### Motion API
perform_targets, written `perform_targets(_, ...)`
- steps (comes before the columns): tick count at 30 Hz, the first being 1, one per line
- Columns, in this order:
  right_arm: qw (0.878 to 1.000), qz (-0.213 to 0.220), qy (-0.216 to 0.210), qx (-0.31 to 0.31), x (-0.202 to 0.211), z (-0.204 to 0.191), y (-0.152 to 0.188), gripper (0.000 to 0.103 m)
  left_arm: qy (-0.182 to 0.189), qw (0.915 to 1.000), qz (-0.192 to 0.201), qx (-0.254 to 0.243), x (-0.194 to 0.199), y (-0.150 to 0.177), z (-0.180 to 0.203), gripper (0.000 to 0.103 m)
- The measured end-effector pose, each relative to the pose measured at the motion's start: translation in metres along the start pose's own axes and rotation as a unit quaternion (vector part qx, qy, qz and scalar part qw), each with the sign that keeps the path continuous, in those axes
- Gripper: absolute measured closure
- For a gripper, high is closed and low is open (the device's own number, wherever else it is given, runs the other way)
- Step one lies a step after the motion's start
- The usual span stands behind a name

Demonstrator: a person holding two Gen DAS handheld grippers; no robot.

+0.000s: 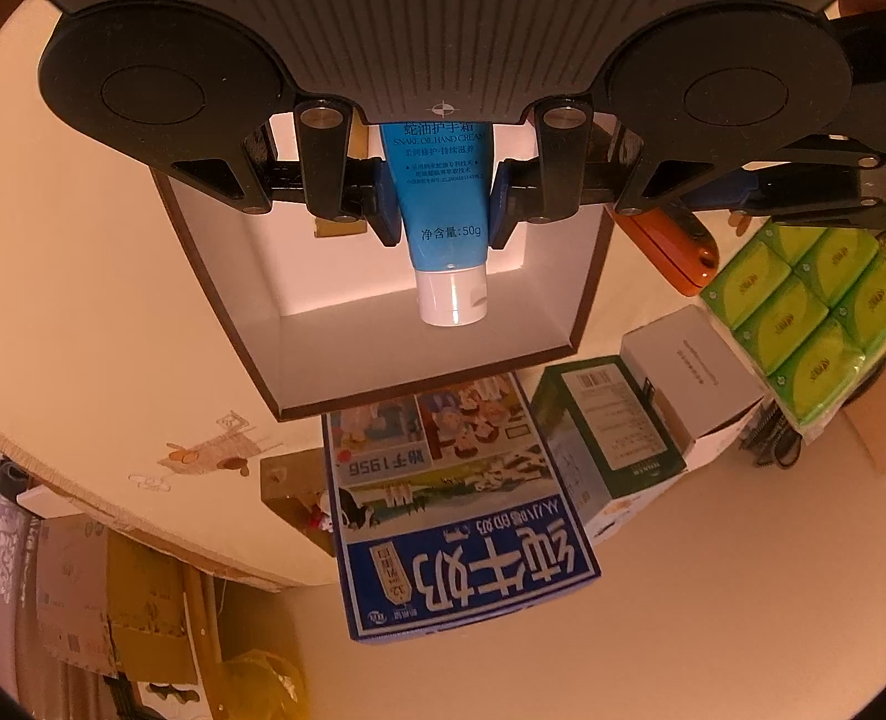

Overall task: Organize rigid objects
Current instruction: 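Carry the knife and blue tube into the brown box and release both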

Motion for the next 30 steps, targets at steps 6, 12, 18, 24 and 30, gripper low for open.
perform_targets(6,1.000,-0.009,0.004,0.003,-0.016,0.003,0.000,0.072,-0.004,0.9999,-0.016,-0.001,-0.020,-0.002,-0.008,0.077)
perform_targets(12,1.000,-0.016,0.011,0.007,-0.031,0.007,-0.001,0.072,-0.003,0.9992,-0.039,-0.002,-0.041,-0.003,-0.013,0.076)
perform_targets(18,1.000,-0.023,0.011,-0.002,-0.040,0.008,-0.004,0.072,-0.002,0.9995,-0.033,-0.003,-0.046,-0.010,-0.014,0.077)
perform_targets(24,1.000,-0.016,0.022,-0.002,-0.039,0.008,-0.009,0.072,-0.004,0.9997,-0.017,0.018,-0.034,-0.009,-0.019,0.076)
perform_targets(30,1.000,-0.007,0.018,-0.021,-0.029,0.009,-0.015,0.072,0.001,0.9993,-0.006,0.037,-0.018,-0.003,-0.024,0.075)
Point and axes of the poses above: each gripper's, at about its wrist camera, not at the fingertips, and x roughly against the way its jaws point, z to its right, y to its underside, the point moved 1 cm from there along -x, roughly the way its jaws point, and after that the axes turned 10 degrees about y, right-handed, at the moved point
